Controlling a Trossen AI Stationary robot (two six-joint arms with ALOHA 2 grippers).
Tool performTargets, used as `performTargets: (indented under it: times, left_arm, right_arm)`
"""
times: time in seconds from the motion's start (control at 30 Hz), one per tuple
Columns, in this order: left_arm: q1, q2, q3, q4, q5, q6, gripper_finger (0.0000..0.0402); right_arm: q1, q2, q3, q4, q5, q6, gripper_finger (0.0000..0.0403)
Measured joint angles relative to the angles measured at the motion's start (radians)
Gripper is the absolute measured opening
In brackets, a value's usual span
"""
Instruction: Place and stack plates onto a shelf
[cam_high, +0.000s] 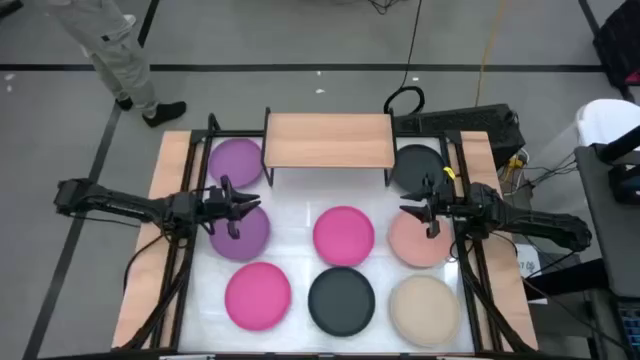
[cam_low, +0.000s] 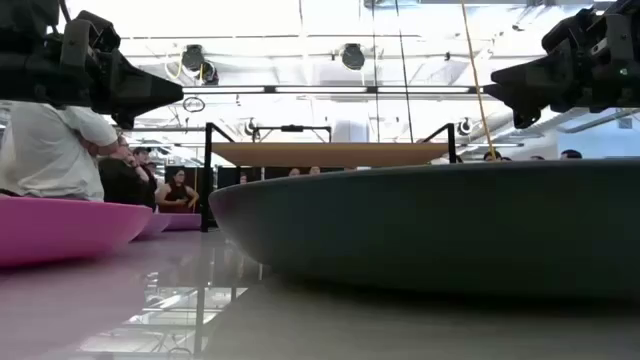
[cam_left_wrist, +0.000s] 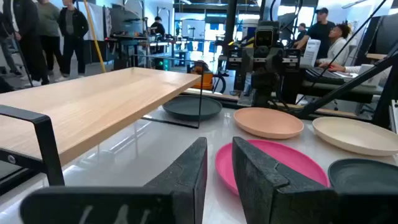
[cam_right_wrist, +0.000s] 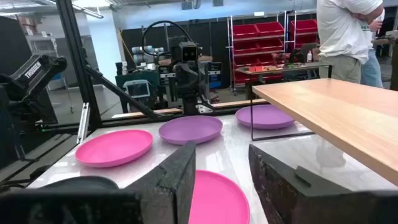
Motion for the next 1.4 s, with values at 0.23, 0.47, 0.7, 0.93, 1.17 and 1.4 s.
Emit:
performTargets:
  times: [0.23,0.47,0.7,0.93,1.17,1.4]
  left_arm:
    - [0.000,0.000,0.000,0.000,0.000,0.000,0.0079]
    - [0.000,0.000,0.000,0.000,0.000,0.000,0.0079]
    - [0.000,0.000,0.000,0.000,0.000,0.000,0.0079]
    - [0.000,0.000,0.000,0.000,0.000,0.000,0.0079]
    - [0.000,0.000,0.000,0.000,0.000,0.000,0.0079]
    - [0.000,0.000,0.000,0.000,0.000,0.000,0.0079]
  right_arm:
    - [0.000,0.000,0.000,0.000,0.000,0.000,0.0130]
    - [0.000,0.000,0.000,0.000,0.000,0.000,0.0130]
    - [0.000,0.000,0.000,0.094,0.000,0.000,0.0130]
    - [0.000,0.000,0.000,0.398,-0.002,0.162,0.0130]
    - [0.000,0.001,0.042,0.510,-0.006,0.240,0.0130]
    - [0.001,0.097,0.274,0.073,-0.058,0.130,0.0130]
